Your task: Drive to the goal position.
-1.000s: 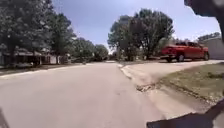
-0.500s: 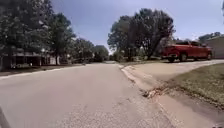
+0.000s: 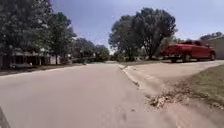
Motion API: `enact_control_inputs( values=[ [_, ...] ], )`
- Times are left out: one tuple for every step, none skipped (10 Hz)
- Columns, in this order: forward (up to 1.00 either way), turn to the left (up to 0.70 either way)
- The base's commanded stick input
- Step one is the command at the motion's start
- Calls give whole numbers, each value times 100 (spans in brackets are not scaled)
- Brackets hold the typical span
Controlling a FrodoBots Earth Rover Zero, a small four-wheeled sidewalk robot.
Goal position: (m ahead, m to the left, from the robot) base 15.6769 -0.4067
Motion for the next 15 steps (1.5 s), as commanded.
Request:
enact_control_inputs(
  values=[
    [70, 0],
    [70, 0],
    [70, 0],
    [70, 0],
    [70, 0],
    [70, 0],
    [70, 0],
    [70, 0],
    [70, 0],
    [70, 0],
    [70, 0],
    [70, 0],
    [70, 0],
    [70, 0],
    [70, 0]
  ],
)
